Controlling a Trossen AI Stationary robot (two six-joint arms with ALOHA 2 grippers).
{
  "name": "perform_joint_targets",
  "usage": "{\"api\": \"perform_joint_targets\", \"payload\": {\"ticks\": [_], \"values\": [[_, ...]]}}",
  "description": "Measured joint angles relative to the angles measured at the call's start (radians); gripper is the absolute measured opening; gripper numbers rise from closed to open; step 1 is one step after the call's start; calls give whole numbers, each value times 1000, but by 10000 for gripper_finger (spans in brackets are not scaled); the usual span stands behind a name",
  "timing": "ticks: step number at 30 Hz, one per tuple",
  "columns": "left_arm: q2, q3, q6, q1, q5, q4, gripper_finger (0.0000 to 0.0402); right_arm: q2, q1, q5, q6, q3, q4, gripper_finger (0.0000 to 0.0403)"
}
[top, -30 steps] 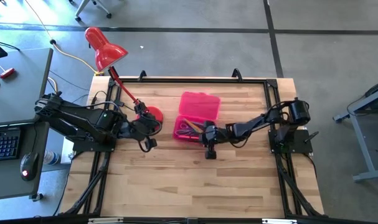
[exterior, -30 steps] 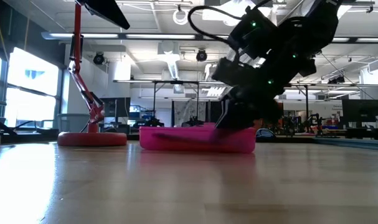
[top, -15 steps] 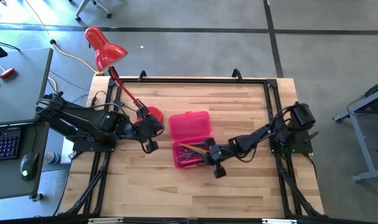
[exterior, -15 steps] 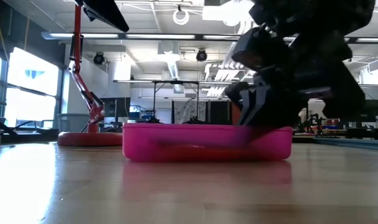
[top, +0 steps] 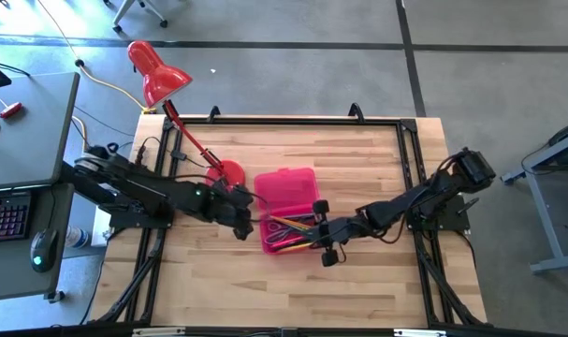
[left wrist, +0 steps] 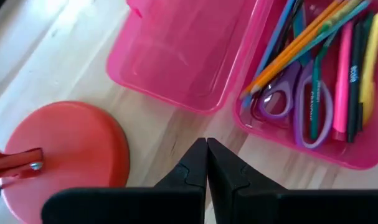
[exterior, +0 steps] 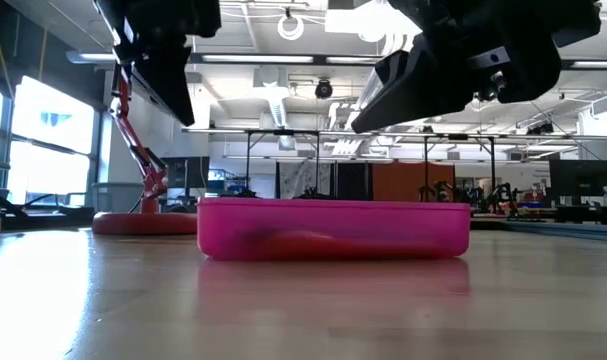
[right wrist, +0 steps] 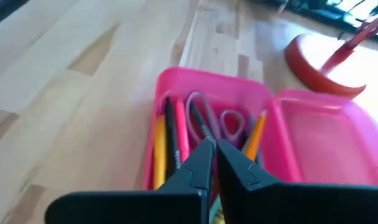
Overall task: Pick & place school supplies into a supply box
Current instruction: Close the pink supply box
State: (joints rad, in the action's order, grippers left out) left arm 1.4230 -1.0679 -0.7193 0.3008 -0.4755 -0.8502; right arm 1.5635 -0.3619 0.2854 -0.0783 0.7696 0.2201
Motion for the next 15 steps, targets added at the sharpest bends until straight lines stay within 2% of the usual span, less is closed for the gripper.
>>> {"api": "perform_joint_targets", "payload": {"ticks": [4, 7, 10, 12, 15], "values": [[28, 0, -29, 0, -3, -14, 40, 2, 0, 40, 25, 1, -53, 0], [34, 0, -101, 0, -20, -48, 40, 3, 10, 212, 45, 0, -115, 0], [31, 22, -173, 0, -49, -22, 40, 3, 39, 391, 158, 0, -128, 0], [33, 54, -210, 0, -45, -39, 40, 2, 65, 413, 213, 1, -143, 0], [32, 120, -278, 0, -31, 1, 39, 1, 109, 393, 269, 1, -183, 0]]}}
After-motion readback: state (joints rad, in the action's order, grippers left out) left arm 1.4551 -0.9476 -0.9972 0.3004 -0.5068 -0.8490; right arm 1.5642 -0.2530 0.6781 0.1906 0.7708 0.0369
